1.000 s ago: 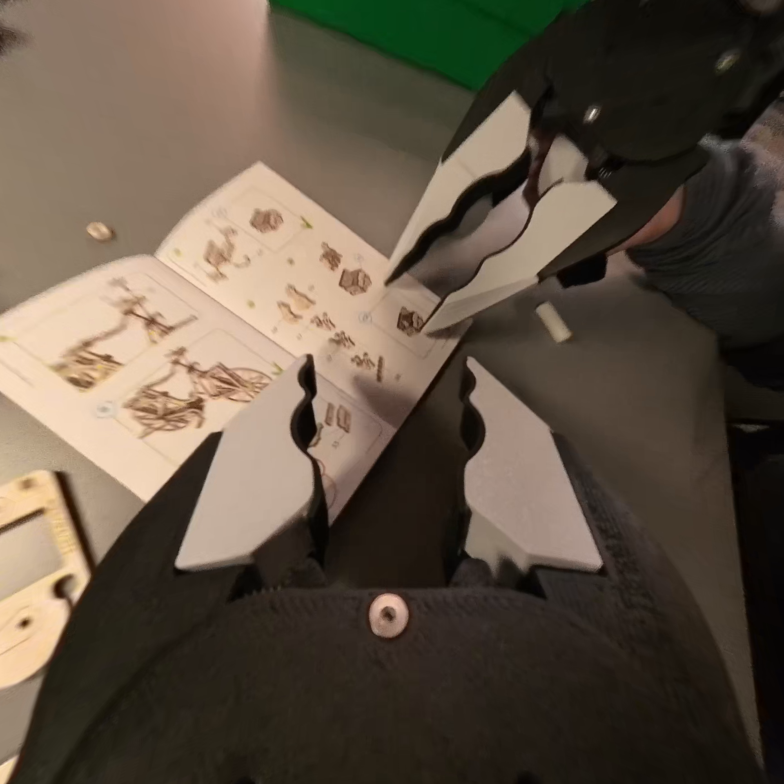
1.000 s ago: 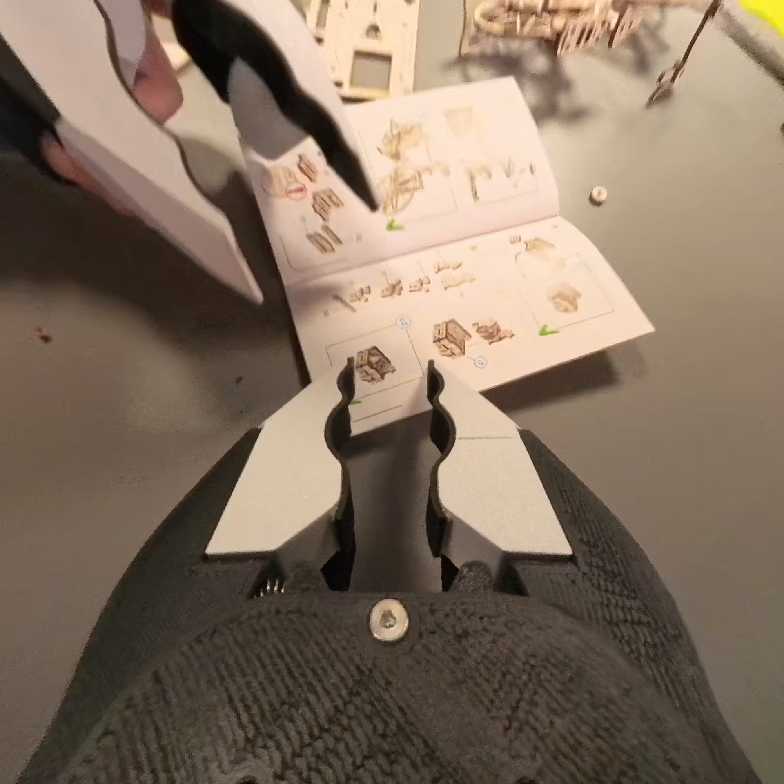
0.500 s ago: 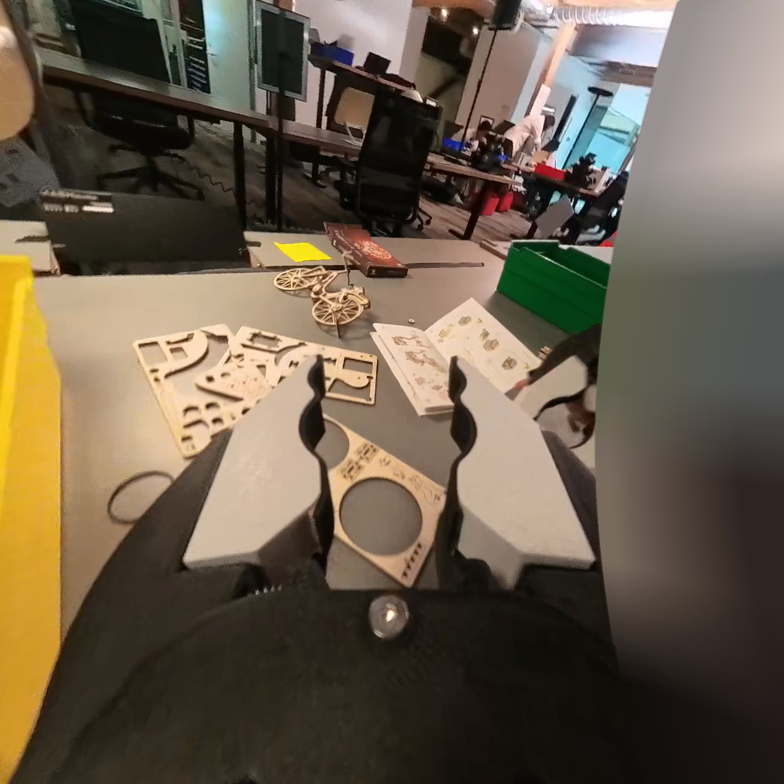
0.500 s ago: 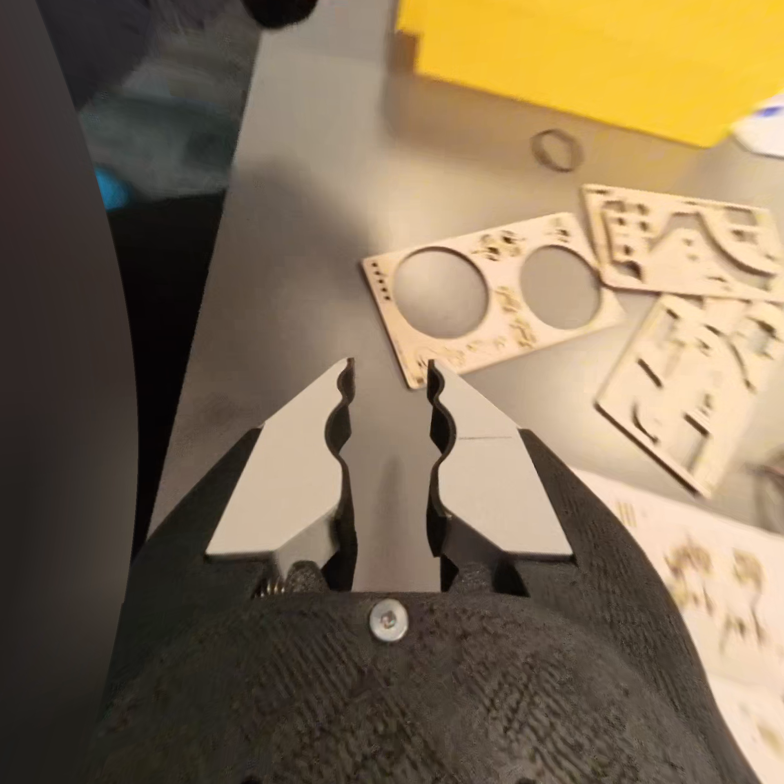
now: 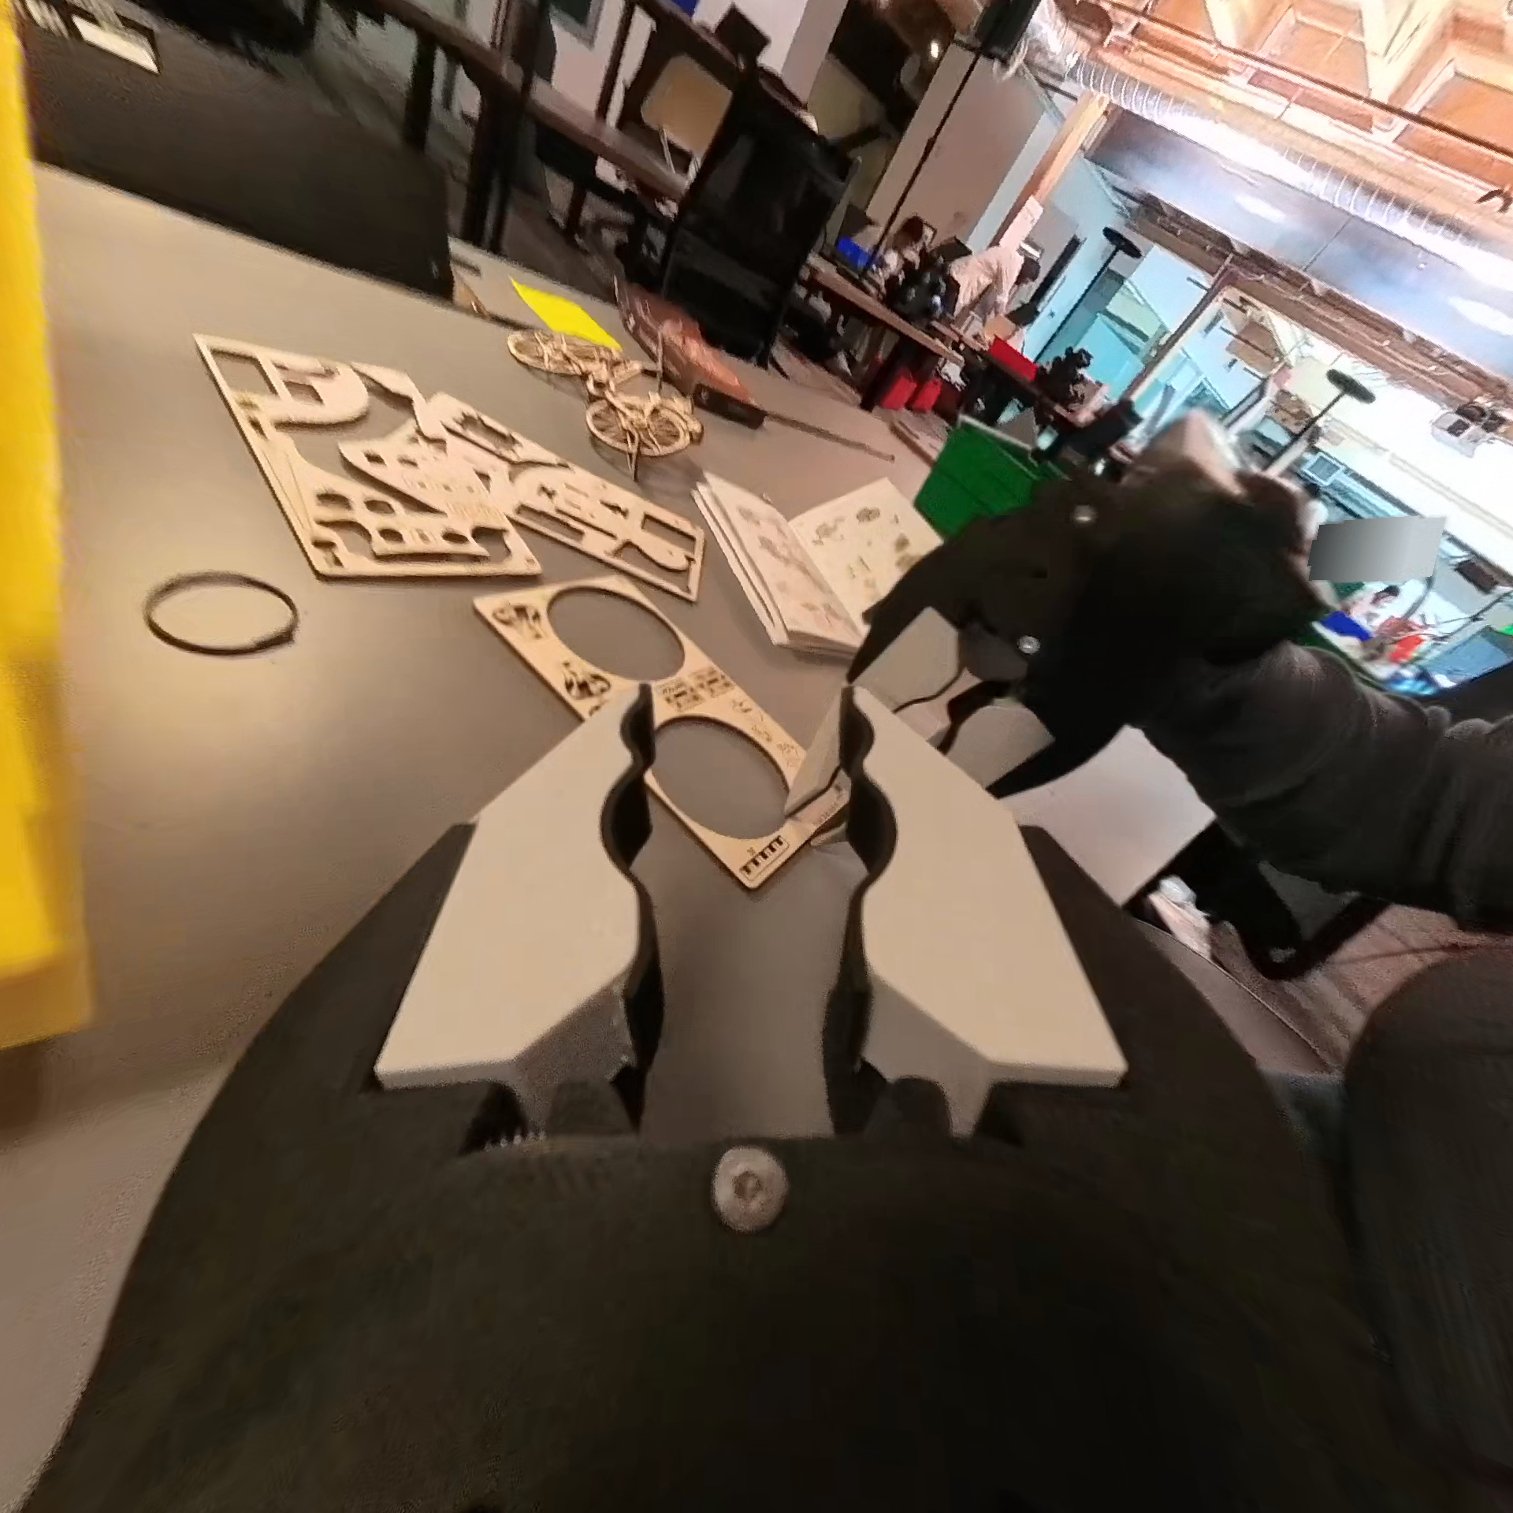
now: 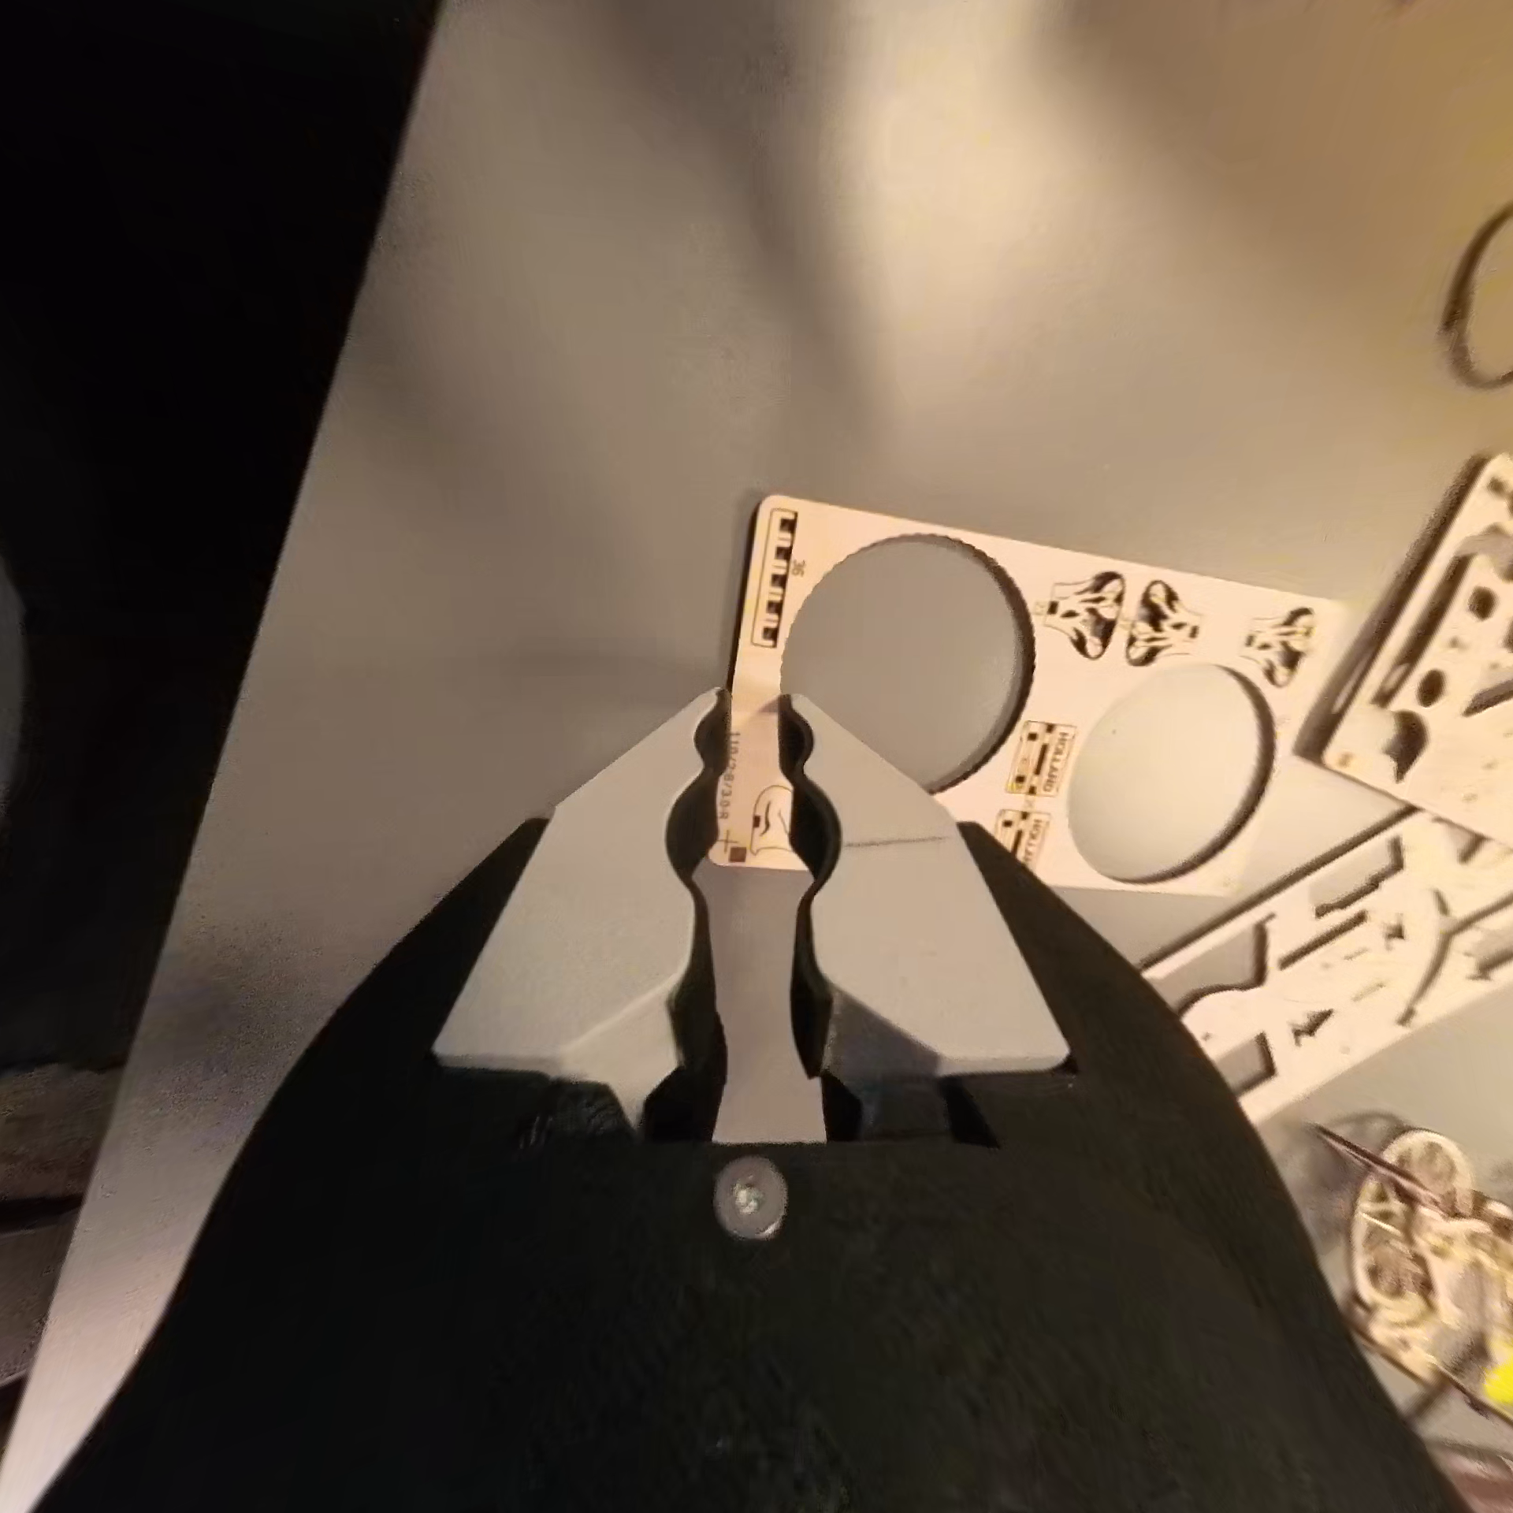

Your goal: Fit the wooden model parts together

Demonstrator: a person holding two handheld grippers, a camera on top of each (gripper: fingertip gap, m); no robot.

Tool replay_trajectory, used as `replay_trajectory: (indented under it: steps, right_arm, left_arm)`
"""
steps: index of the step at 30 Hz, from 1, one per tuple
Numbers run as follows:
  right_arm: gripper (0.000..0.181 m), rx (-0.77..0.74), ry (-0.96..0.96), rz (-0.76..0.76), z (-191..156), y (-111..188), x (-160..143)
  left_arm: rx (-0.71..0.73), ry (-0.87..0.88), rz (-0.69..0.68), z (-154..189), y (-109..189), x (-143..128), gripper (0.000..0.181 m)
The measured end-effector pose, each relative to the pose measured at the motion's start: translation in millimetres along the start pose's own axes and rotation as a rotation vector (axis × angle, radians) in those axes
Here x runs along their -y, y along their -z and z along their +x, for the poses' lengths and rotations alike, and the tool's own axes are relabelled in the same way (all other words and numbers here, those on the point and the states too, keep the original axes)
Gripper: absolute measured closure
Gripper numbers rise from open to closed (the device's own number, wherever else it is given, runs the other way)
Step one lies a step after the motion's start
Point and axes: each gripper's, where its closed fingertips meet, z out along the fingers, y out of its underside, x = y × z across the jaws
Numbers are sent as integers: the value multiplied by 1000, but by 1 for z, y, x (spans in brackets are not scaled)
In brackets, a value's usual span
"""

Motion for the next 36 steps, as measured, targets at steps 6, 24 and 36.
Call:
replay_trajectory:
  steps: [6,24,36]
  right_arm:
    - [181,-247,87,104,-20,9,1]
    - [171,168,6,-37,3,-1,-5]
    - [181,-147,158,192,14,39,-5]
  left_arm:
    - [-41,226,-180,6,-19,-50,131]
    - [53,199,-103,2,-15,-31,135]
    - [12,362,-240,3,-53,-42,132]
